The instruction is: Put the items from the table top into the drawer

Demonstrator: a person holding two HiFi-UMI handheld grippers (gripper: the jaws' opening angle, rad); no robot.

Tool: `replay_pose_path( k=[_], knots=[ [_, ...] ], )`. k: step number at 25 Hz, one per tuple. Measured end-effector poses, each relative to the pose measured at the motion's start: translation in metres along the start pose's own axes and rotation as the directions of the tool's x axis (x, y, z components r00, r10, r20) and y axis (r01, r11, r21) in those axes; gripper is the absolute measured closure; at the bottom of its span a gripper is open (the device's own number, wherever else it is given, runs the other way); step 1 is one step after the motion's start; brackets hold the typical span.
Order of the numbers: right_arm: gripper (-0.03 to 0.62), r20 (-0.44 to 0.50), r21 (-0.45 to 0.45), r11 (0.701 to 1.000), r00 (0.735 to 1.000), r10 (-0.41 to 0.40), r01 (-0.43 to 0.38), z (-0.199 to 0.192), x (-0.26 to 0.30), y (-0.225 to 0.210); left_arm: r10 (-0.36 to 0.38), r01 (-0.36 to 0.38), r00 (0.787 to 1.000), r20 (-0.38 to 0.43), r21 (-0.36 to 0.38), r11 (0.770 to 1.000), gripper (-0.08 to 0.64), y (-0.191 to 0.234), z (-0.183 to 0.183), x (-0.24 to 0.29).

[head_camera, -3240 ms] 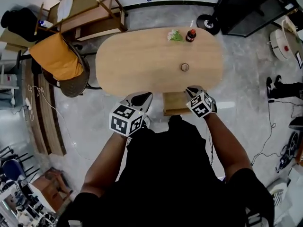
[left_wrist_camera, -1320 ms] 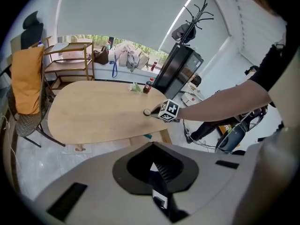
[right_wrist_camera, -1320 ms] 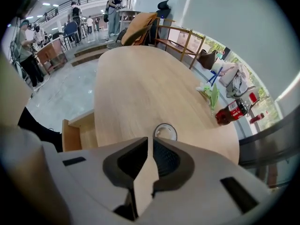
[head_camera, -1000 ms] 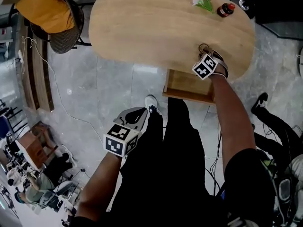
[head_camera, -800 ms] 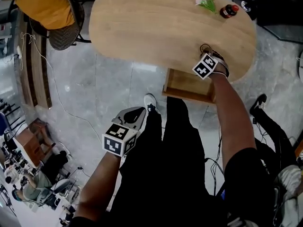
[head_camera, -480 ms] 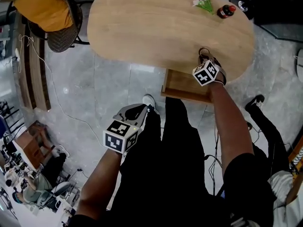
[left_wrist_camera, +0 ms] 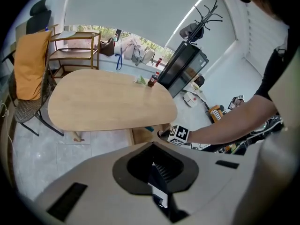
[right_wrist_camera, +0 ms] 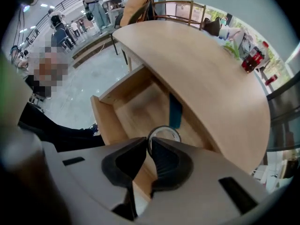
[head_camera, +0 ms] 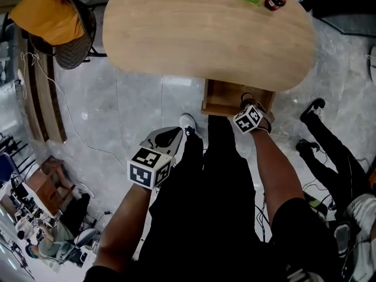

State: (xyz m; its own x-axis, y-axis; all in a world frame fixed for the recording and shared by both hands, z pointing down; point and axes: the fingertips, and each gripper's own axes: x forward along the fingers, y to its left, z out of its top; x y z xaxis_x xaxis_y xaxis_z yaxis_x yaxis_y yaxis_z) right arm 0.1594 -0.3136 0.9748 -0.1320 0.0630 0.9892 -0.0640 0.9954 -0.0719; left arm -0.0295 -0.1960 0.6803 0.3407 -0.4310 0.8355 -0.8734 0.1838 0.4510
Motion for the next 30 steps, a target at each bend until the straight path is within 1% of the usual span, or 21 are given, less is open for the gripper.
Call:
replay_pose_path(
  k=[5, 7, 9, 11, 13, 14, 17, 20, 23, 24, 25, 26, 27, 28, 29, 30],
  knots=[
    [0.56, -0.02, -0.045, 0.998, 0.999, 0.042, -0.043, 0.008, 0.051, 0.021, 0.023, -0.024, 0.999, -0.035, -0.019, 1.0, 0.56, 0.009, -0.029, 0.0],
    [0.56, -0.015, -0.062, 0.998, 1.0, 0.026, -0.027, 0.019, 0.068, 0.017, 0.034, -0.035, 0.999, -0.038, -0.034, 0.999, 0.56, 0.015, -0.04, 0.0],
    [0.56, -0.006, -0.084, 0.996, 1.0, -0.008, 0.007, 0.03, 0.08, 0.011, 0.042, -0.043, 0.998, -0.04, -0.046, 0.998, 0.56, 0.02, -0.051, -0.001],
    [0.558, -0.003, -0.09, 0.996, 1.0, -0.029, 0.029, 0.037, 0.086, 0.008, 0.045, -0.047, 0.998, -0.044, -0.059, 0.997, 0.56, 0.024, -0.064, -0.003],
    [0.524, -0.015, -0.085, 0.996, 1.0, -0.026, 0.024, 0.039, 0.088, 0.01, 0.043, -0.046, 0.998, -0.042, -0.065, 0.997, 0.56, 0.026, -0.073, -0.005],
    [0.509, -0.021, -0.083, 0.996, 0.999, -0.024, 0.023, 0.04, 0.086, 0.012, 0.042, -0.044, 0.998, -0.036, -0.062, 0.997, 0.56, 0.026, -0.076, -0.007],
    [0.509, -0.026, -0.071, 0.997, 0.999, -0.037, 0.035, 0.037, 0.065, 0.022, 0.038, -0.038, 0.999, 0.005, -0.04, 0.998, 0.56, 0.022, -0.075, -0.021],
    [0.509, -0.047, -0.063, 0.997, 0.998, -0.049, 0.046, 0.022, 0.025, 0.041, 0.022, -0.021, 0.998, 0.067, -0.013, 1.0, 0.56, 0.008, -0.07, -0.05],
    [0.511, -0.047, -0.055, 0.996, 0.997, -0.069, 0.066, 0.011, -0.026, 0.062, -0.004, -0.001, 0.992, 0.126, 0.039, 0.999, 0.56, -0.008, -0.064, -0.083],
    [0.522, -0.026, -0.043, 0.997, 0.997, -0.067, 0.066, 0.013, -0.046, 0.069, -0.013, 0.004, 0.989, 0.145, 0.06, 0.998, 0.56, -0.012, -0.062, -0.094],
    [0.56, 0.012, -0.02, 0.998, 0.999, -0.053, 0.053, 0.02, -0.069, 0.078, -0.02, 0.007, 0.986, 0.163, 0.083, 0.996, 0.56, -0.016, -0.06, -0.106],
    [0.583, 0.067, 0.017, 1.0, 0.997, -0.026, 0.025, 0.03, -0.094, 0.088, -0.027, 0.007, 0.983, 0.18, 0.11, 0.994, 0.56, -0.019, -0.057, -0.117],
    [0.589, 0.14, 0.067, 0.998, 0.99, 0.004, -0.014, 0.043, -0.121, 0.098, -0.035, 0.007, 0.98, 0.198, 0.142, 0.99, 0.56, -0.024, -0.053, -0.127],
    [0.589, 0.225, 0.126, 0.991, 0.974, 0.024, -0.054, 0.058, -0.149, 0.106, -0.047, 0.008, 0.975, 0.215, 0.179, 0.984, 0.56, -0.03, -0.048, -0.136],
    [0.589, 0.317, 0.185, 0.978, 0.948, 0.03, -0.093, 0.072, -0.179, 0.112, -0.064, 0.012, 0.971, 0.231, 0.219, 0.976, 0.56, -0.037, -0.044, -0.145],
    [0.589, 0.407, 0.239, 0.962, 0.913, 0.027, -0.135, 0.084, -0.212, 0.119, -0.083, 0.019, 0.966, 0.243, 0.256, 0.966, 0.56, -0.046, -0.041, -0.152]
  ],
)
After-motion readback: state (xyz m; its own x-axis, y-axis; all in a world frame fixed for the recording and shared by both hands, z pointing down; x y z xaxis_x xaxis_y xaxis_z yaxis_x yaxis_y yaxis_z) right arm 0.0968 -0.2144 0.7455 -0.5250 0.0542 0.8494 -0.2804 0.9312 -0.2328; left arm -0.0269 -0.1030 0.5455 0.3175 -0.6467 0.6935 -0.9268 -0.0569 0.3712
